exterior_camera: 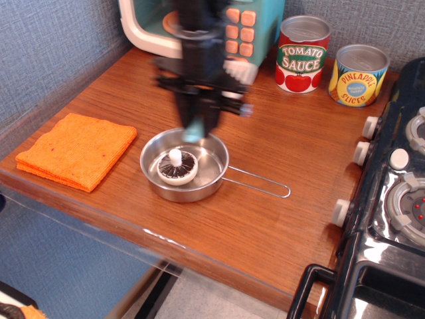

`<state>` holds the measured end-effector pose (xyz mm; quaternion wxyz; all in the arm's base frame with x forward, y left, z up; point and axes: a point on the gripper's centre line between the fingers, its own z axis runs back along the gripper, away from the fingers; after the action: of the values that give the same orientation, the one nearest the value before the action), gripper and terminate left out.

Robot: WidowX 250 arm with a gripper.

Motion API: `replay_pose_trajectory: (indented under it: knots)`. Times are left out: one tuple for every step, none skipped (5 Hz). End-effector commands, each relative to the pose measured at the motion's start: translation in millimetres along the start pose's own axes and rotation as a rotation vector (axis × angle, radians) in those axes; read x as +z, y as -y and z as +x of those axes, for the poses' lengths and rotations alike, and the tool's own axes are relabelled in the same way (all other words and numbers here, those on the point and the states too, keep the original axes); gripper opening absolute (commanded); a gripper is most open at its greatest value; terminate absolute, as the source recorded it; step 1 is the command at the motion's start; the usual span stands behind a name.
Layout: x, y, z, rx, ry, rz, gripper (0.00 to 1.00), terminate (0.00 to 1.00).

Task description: Pick up the spatula and put it in front of the cans.

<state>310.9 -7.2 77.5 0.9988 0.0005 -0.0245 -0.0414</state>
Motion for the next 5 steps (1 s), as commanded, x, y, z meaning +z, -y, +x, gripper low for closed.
replay_pose_trajectory:
  knots:
    - [-7.1,49.5,41.9,0.024,0.026,-0.027,0.0,0.0]
    - [-16.5,48.4,57.4,0.071,0.032,-0.03,0.0,0.0]
    - [-31.0,43.2,64.7,0.09,0.027,-0.021,0.0,0.0]
    - [-45.6,45.3,60.8,0.069,-0.005,-0.004,0.0,0.0]
    - [-49.9,47.5,55.9,0.044,-0.029,0.003,1.0,0.0]
